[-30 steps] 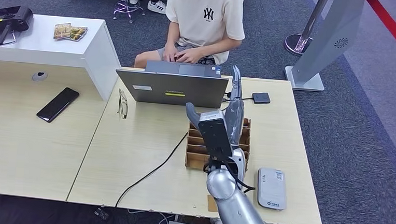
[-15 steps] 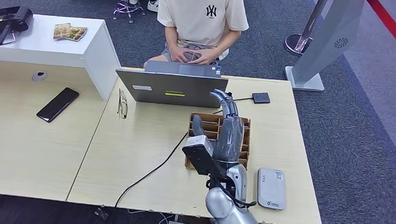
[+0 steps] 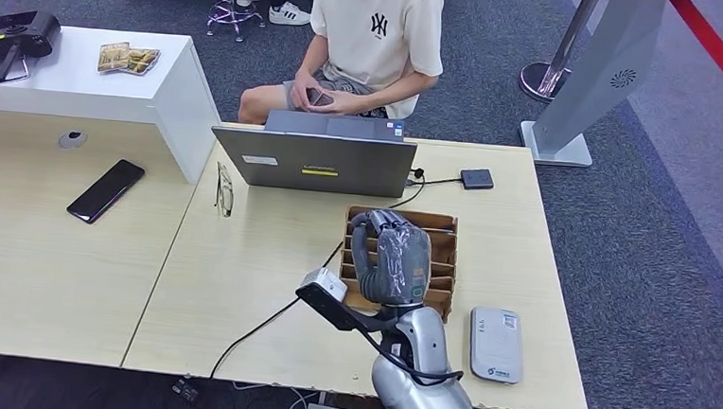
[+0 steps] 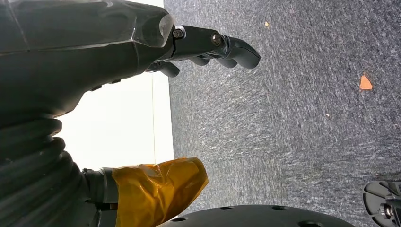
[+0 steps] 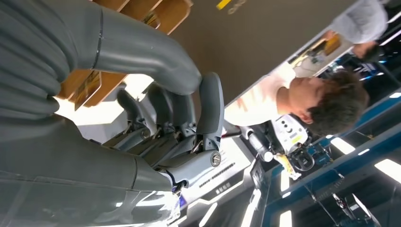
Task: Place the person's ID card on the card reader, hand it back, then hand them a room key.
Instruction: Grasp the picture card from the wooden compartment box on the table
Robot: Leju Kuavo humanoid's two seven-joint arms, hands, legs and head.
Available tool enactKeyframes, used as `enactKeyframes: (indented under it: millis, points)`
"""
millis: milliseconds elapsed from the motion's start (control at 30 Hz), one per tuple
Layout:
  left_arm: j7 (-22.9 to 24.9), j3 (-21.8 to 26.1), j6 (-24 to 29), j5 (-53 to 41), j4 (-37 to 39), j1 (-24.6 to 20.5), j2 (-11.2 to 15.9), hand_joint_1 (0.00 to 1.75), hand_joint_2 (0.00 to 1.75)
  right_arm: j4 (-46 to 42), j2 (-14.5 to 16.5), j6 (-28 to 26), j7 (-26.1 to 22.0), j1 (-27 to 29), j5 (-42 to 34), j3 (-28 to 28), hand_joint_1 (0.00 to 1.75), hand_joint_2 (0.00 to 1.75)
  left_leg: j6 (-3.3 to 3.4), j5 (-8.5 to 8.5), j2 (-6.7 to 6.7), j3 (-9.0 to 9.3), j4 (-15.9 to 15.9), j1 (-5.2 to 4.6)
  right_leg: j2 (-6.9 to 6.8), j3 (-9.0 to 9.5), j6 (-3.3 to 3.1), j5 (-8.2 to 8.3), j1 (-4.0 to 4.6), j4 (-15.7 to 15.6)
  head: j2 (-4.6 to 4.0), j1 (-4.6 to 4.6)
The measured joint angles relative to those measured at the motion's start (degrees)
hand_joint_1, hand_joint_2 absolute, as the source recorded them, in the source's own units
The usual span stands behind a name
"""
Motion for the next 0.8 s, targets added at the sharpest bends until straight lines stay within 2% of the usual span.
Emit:
enactKeyframes:
  millis: [167, 300, 500, 700, 800]
  points:
    - [0.0, 0.0, 0.0, -0.1, 0.0, 0.0, 0.0, 0.0, 1.75, 1.6, 0.0, 0.0, 1.9, -0.4, 5.1, -2.4, 0.7, 1.75, 0.0, 0.0, 0.0, 0.0, 0.0, 0.0, 0.0, 0.0, 0.0, 0.0, 0.0, 0.0, 0.0, 0.0]
    - [0.0, 0.0, -0.1, -0.2, 0.0, 0.0, 0.0, 0.0, 1.75, 2.5, 0.0, 0.0, 2.4, -0.6, 7.3, -4.2, 0.85, 1.75, 0.0, 0.0, 0.0, 0.0, 0.0, 0.0, 0.0, 0.0, 0.0, 0.0, 0.0, 0.0, 0.0, 0.0]
    - [0.0, 0.0, -0.2, -0.3, 0.0, 0.0, 0.0, 0.0, 1.75, 2.9, 0.0, 0.0, 3.1, -0.7, 8.8, -7.0, 0.89, 1.75, 0.0, 0.0, 0.0, 0.0, 0.0, 0.0, 0.0, 0.0, 0.0, 0.0, 0.0, 0.0, 0.0, 0.0]
    - [0.0, 0.0, -0.2, -0.3, 0.0, 0.0, 0.0, 0.0, 1.75, 3.0, 0.0, 0.0, 3.2, -0.7, 9.4, -8.5, 1.13, 1.75, 0.0, 0.0, 0.0, 0.01, 0.0, 0.0, 0.0, 0.0, 0.0, 0.0, 0.0, 0.0, 0.0, 0.0]
    - [0.0, 0.0, -0.2, -0.3, 0.0, 0.0, 0.0, 0.0, 1.75, 3.0, 0.0, 0.0, 3.4, -0.7, 9.8, -9.2, 1.06, 1.75, 0.0, 0.0, 0.0, 0.01, 0.0, 0.0, 0.01, 0.0, 0.0, 0.0, 0.0, 0.0, 0.0, 0.0]
